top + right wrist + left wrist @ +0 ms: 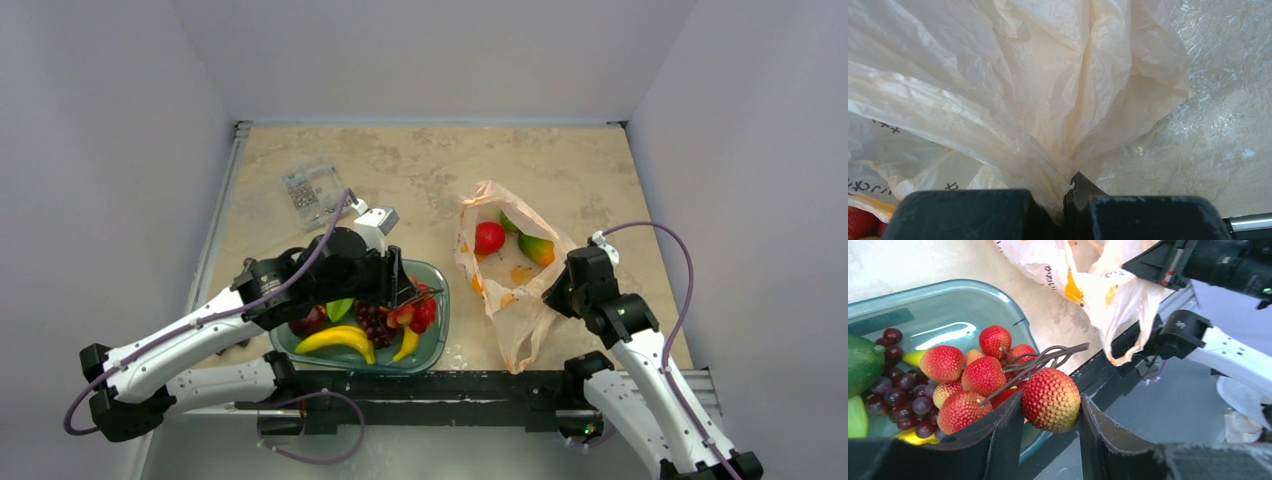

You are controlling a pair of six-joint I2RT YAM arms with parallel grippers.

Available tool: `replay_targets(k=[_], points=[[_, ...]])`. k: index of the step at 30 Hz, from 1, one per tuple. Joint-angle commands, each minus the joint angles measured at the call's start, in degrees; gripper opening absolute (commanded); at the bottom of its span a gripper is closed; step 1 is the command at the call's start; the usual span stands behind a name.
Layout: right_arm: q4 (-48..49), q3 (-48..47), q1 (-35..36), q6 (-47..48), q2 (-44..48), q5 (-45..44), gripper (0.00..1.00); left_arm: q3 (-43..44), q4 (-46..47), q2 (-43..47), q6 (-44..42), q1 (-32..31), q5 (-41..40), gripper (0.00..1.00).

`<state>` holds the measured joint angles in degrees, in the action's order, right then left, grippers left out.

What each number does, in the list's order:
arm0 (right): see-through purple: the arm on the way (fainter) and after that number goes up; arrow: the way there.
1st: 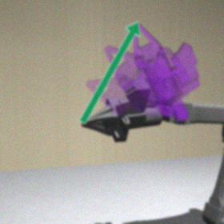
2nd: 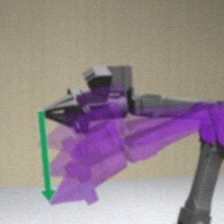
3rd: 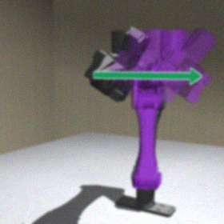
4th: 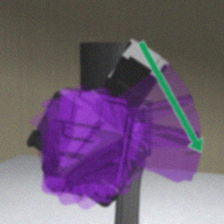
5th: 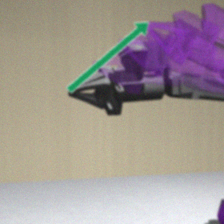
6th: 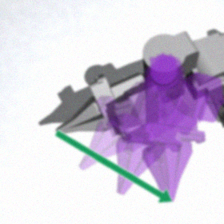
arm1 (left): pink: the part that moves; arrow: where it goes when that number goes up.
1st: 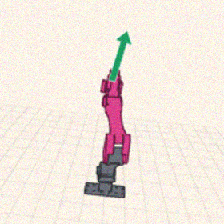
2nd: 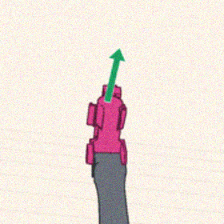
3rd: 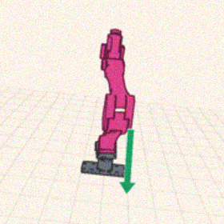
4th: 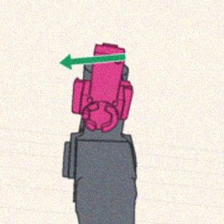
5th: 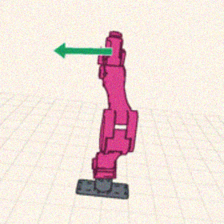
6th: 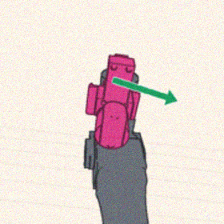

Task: Take the fake fruits out of the plastic bag

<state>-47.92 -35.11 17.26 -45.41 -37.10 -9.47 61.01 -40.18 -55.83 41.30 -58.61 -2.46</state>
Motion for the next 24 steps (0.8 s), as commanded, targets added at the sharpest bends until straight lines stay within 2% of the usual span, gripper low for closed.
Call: replay_targets(k=[1,5,11,19,21,22,24], points=[[2.26,0.54,0.21,-0.04,0.05,-0.66,0.0,1.84,5.3,2.75,4.81,0.25,3.9,0.0],[2.37,0.5,0.27,-0.1,0.09,-0.72,0.0,0.78,5.91,4.07,6.54,0.25,4.9,0.0],[2.28,0.62,0.22,-0.09,0.22,-0.55,0.0,-3.46,5.5,3.71,9.56,0.25,0.18,0.0],[2.11,0.64,0.23,-0.06,0.31,-0.67,0.0,-2.62,2.76,-5.85,8.31,4.05,-6.35,0.0],[2.2,0.55,0.24,-0.13,0.44,-0.73,0.0,-2.23,2.84,-8.41,6.65,4.96,-5.75,0.09],[1.97,0.51,0.23,-0.18,0.4,-0.65,0.0,-1.9,2.71,-9.22,5.85,4.99,-5.57,0.19],[1.67,0.4,0.18,0.02,0.37,-0.5,0.0,-2.41,2.36,-9.13,6.1,5.0,-5.88,0.45]])
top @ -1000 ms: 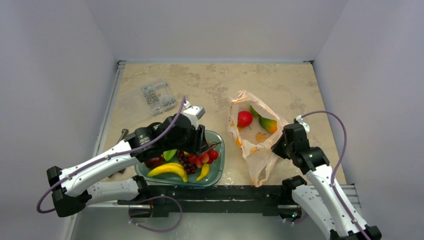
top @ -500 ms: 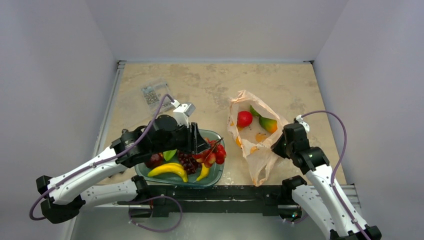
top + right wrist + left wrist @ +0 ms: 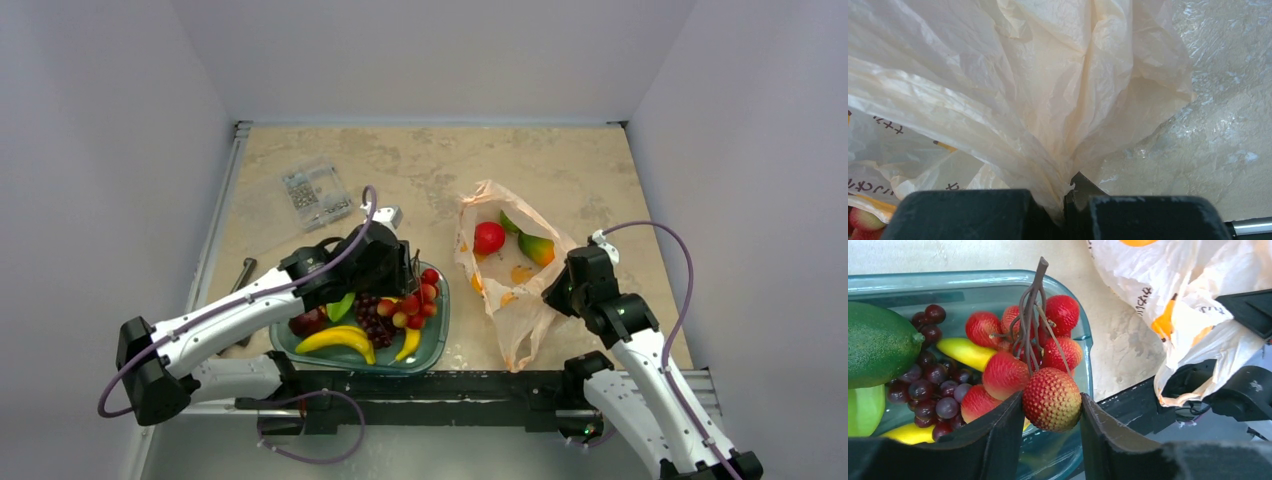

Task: Take the fake fruits out of the plastic bag

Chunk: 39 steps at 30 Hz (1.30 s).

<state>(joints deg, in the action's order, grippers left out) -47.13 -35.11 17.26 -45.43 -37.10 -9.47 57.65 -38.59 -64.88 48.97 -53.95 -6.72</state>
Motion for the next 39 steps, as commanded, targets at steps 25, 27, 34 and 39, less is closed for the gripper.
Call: replay_targets(k=[25,27,34,39], points=[[4.13,1.69,0.23,3.0,-1.38,10.83,0.01,9.92,25.04,-8.09,-5.58,-5.93,24.14,0.65],[3.78,2.52,0.21,1.94,-1.12,10.51,0.01,13.86,24.99,-13.0,-6.52,-8.43,22.01,0.63],[1.21,2.08,0.25,-2.91,-2.45,4.61,0.01,26.03,19.61,-28.56,-8.07,-9.61,15.88,0.46],[5.3,5.8,0.28,-4.93,-7.77,7.13,0.01,28.28,20.96,-33.24,-8.22,-9.32,13.2,0.42]])
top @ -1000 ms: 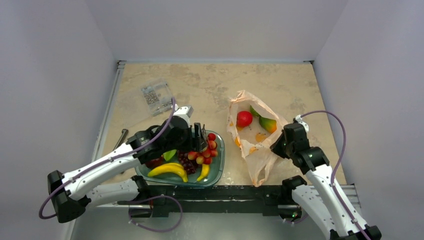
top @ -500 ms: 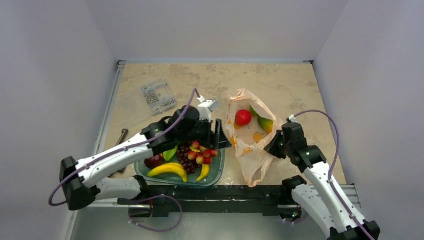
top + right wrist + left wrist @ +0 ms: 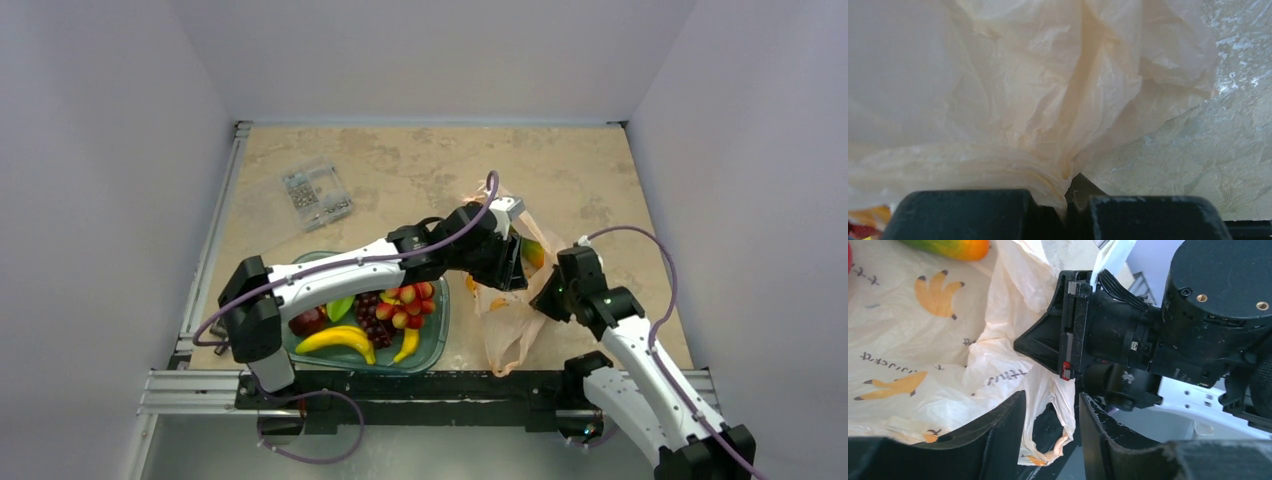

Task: Take the fake fruits out of the plastic bag

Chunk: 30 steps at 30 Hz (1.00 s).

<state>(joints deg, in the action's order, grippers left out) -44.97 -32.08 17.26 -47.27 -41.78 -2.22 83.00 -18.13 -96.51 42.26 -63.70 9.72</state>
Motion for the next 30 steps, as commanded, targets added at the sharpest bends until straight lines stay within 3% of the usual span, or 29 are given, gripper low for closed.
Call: replay_targets(k=[1,10,18,21,30], points=[[4.91,4.5,0.25,-4.06,-3.73,0.12,0.01,3.31,0.33,-2.47,-1.49,0.69,-3.63,0.41],[12.75,12.79,0.3,-7.82,-2.3,5.52,0.01,0.95,3.85,-7.65,0.23,3.73,-2.35,0.35],[10.12,8.83,0.29,-6.18,2.11,6.27,0.05,-0.74,3.79,-9.05,-2.16,4.11,-2.43,0.34],[8.69,5.74,0.27,-4.97,2.65,5.5,0.21,-1.12,3.3,-8.53,-3.21,4.15,-3.89,0.36],[2.68,-6.5,0.21,0.37,-1.14,-3.95,0.82,0.54,0.77,-5.22,-6.05,4.86,-4.88,0.46]])
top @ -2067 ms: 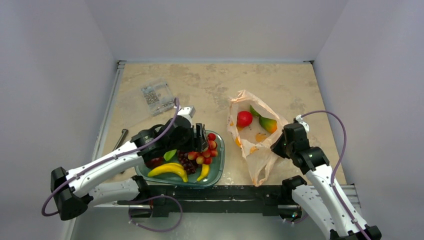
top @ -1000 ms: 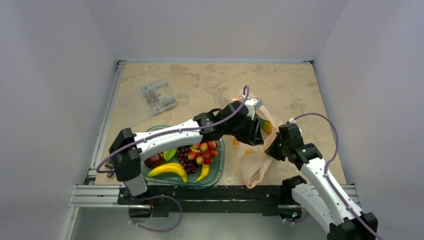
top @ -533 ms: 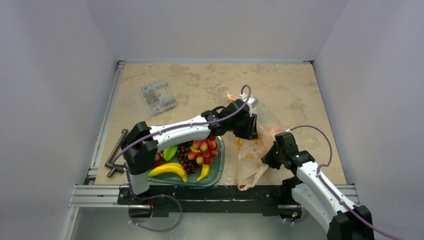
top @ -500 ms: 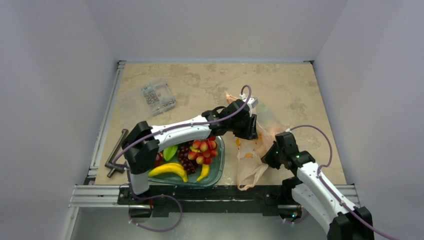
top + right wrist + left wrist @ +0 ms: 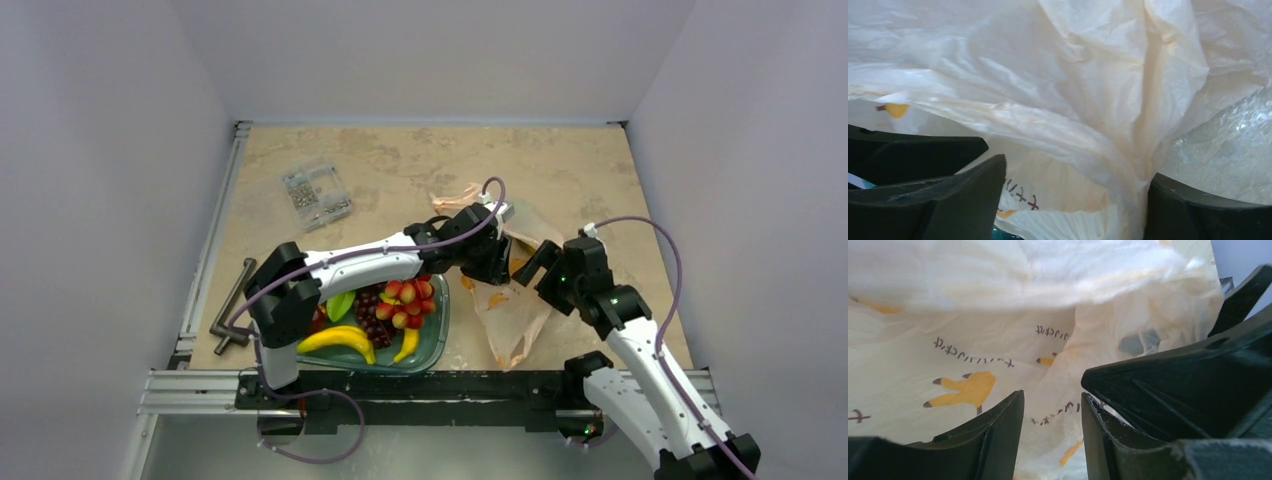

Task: Take the fake fruits out of the plastic bag

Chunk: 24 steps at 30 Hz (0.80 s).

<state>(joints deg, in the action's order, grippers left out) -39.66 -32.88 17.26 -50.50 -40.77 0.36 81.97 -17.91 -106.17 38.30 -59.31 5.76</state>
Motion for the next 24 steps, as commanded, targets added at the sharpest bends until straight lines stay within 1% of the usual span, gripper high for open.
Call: replay_targets(k=[1,7,9,11,15,17,19,20,24], points=[[-3.21,-6.95,0.23,4.43,-3.12,-7.32,0.85,1.42,0.44,5.0,-2.03,0.57,-0.86,0.46],[-7.22,-14.83,0.23,10.79,-7.88,-10.74,0.93,0.1,0.94,8.58,-0.83,1.12,1.98,0.5],[-8.75,-17.79,0.23,11.64,-8.86,-10.05,0.95,0.2,0.85,9.34,-0.63,1.21,3.01,0.5],[-10.36,-21.52,0.19,13.4,-10.36,-9.98,0.97,0.16,1.06,10.1,-0.33,1.21,3.46,0.53],[-17.65,-29.52,0.23,16.17,-14.41,-16.24,0.99,1.42,1.26,9.93,-0.58,1.46,5.62,0.56],[-18.51,-30.55,0.23,17.65,-15.16,-18.55,0.99,1.56,1.53,9.91,-0.52,1.48,6.19,0.57],[-19.97,-31.11,0.19,17.65,-16.31,-23.1,0.99,1.43,2.31,9.93,-0.28,1.52,6.57,0.59],[-20.51,-31.11,0.21,17.48,-16.81,-23.69,0.99,1.5,2.47,9.81,-0.19,1.48,6.78,0.6],[-22.32,-29.67,0.12,15.59,-17.83,-21.1,0.99,2.23,2.34,8.86,-0.15,1.5,7.79,0.64]])
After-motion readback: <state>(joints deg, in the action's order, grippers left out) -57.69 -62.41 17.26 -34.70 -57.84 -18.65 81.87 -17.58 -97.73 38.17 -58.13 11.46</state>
